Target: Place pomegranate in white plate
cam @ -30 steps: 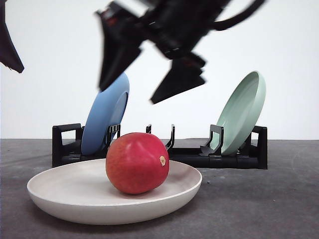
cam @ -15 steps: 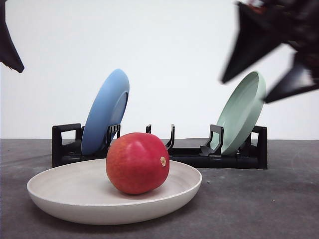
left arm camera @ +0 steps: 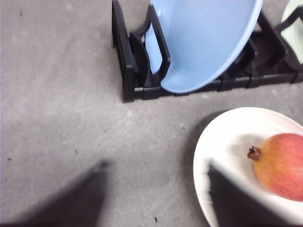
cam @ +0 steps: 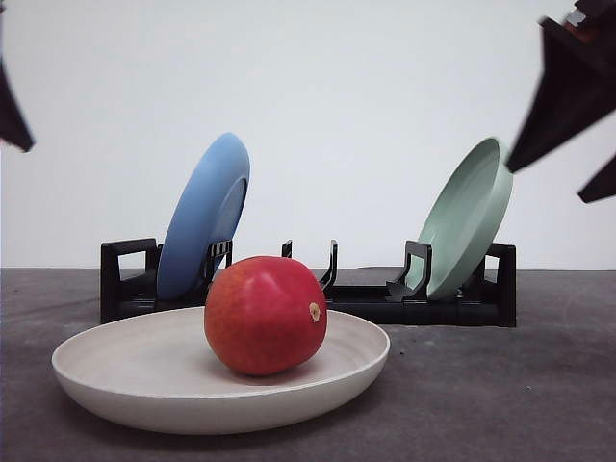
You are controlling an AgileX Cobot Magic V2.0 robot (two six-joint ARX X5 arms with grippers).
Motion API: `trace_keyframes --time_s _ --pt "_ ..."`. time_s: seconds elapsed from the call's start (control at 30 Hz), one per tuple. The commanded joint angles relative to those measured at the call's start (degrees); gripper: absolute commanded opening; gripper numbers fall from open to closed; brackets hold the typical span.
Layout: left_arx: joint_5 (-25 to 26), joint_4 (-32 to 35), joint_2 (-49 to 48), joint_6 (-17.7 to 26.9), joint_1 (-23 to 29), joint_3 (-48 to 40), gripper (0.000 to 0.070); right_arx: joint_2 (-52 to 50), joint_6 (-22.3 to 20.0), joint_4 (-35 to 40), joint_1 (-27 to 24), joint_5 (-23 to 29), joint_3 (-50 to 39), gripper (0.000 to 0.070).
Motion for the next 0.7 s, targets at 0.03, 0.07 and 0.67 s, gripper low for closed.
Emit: trace_keyframes --time_s 0.03,0.07,0.67 --pt "0.2 -0.3 0.3 -0.1 -0.1 0.9 0.0024 0.5 -0.4 0.7 0.2 0.4 0.2 0.0032" --pt "0.2 -0.6 0.3 -0.1 -0.1 0.9 0.0026 0.5 -0.5 0.6 0.2 0.4 0.2 0.0033" --pt "0.0 0.6 -2.1 3.1 0.6 -1.3 0.0026 0.5 -0.4 0.7 0.2 0.3 0.2 0.0033"
